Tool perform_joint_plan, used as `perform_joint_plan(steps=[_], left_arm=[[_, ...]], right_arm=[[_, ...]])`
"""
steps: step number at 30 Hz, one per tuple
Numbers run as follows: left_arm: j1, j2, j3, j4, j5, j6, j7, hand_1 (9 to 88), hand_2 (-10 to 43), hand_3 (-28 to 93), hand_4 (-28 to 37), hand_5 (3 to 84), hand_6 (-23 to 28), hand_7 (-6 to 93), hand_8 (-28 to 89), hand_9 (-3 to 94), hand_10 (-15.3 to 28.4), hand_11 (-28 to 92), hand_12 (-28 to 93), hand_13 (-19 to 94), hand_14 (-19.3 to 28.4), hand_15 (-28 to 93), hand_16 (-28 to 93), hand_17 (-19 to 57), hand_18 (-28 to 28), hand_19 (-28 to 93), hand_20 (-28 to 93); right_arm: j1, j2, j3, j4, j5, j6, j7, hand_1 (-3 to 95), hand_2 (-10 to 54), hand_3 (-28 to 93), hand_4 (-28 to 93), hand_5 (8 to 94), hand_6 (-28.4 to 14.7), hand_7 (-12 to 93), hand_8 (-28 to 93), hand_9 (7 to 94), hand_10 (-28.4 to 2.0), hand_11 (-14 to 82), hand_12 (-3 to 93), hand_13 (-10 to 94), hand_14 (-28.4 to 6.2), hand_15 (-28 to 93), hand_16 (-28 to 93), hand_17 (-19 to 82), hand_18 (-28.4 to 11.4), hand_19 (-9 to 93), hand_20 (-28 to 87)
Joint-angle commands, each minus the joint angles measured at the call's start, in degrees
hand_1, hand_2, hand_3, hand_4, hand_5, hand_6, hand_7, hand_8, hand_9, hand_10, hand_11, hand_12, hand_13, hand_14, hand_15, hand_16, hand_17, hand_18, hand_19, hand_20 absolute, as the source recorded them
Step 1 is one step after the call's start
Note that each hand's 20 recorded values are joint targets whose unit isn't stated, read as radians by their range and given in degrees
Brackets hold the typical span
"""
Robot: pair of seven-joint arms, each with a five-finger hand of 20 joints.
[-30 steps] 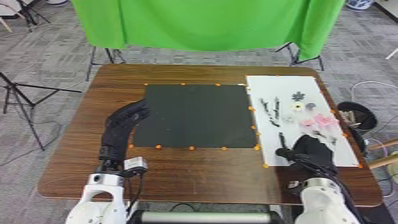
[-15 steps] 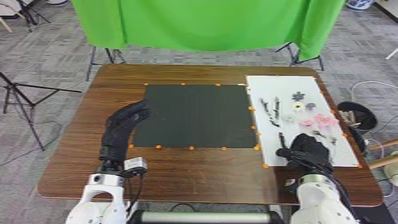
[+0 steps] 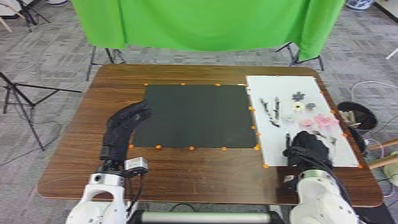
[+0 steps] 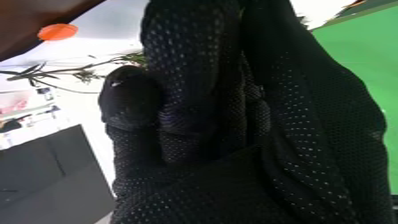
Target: Arrange flowers
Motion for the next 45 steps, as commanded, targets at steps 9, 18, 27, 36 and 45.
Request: perform_joint_plan(steps=[9, 18, 27, 36, 45], left_arm=[[-0.01, -0.62, 0.09, 0.46, 0.01, -0.65, -1.11, 31.7, -6.4, 66, -16.9, 47.4, 2.8, 19.7, -8, 46.4, 13.4, 25, 14, 37, 16.7, 21, 0, 5.4, 12.7, 16, 15], [0.09, -0.73, 0.14, 0.48, -0.5, -0.1, -1.17, 31.8, -6.3, 66, -16.7, 47.3, 2.8, 19.6, -8, 46.3, 13.4, 25, 14, 37, 16.6, 21, 0, 5.3, 12.6, 16, 15], [0.07, -0.54, -0.13, 0.37, -1.0, -0.01, -1.17, 32.0, -6.3, 66, -16.6, 47.3, 2.8, 19.4, -8, 46.0, 13.3, 25, 14, 37, 16.6, 21, 0, 5.3, 12.7, 16, 15], [-0.54, 2.12, 0.06, 0.71, -1.96, 0.8, -1.16, 32.1, -6.3, 66, -16.6, 47.3, 2.8, 19.7, -8, 45.9, 13.3, 25, 14, 37, 16.7, 21, 0, 5.3, 12.7, 16, 15], [-1.45, 8.59, -2.54, 2.4, -4.03, 3.11, -0.6, 32.1, -6.4, 66, -16.7, 47.5, 2.9, 19.7, -8, 46.0, 13.4, 25, 14, 37, 16.7, 21, 0, 5.2, 12.7, 16, 15]], right_arm=[[-2.56, -0.99, -3.88, 5.13, 1.13, -0.31, 1.23, 62.4, -9.5, 56, -2, 77.6, -3.4, 24, 20, 93.7, -9.2, 14.8, 45.9, 94, -1.6, 47, 32, 68, -6.8, 86, 41], [-2.12, -0.11, -4.9, 6.02, 0.39, 3.05, -1.16, 60.5, -9.5, 59, 3, 76.5, -3.8, 27, 23, 91.8, -10.3, 18.1, 54.0, 91, -2.1, 55, 39, 67, -8.2, 87, 49], [-1.83, 1.85, -2.9, 3.79, 0.53, 10.94, -3.56, 59.6, -9.5, 60, 5, 75.5, -3.6, 30, 24, 89.8, -11.4, 23.1, 55.0, 88, -2.5, 62, 40, 66, -9.1, 89, 52], [-1.43, 2.66, 0.55, -0.62, 2.21, 14.11, -4.77, 59.2, -9.5, 61, 5, 75.2, -3.5, 32, 24, 89.3, -11.0, 24.8, 55.3, 87, -2.5, 64, 39, 66, -9.3, 91, 53], [2.19, 3.5, -0.17, -3.9, 5.17, 17.37, -6.28, 59.1, -9.5, 62, 5, 74.9, -3.3, 33, 24, 89.3, -10.8, 25.5, 54.6, 87, -2.2, 64, 38, 66, -8.9, 92, 51]])
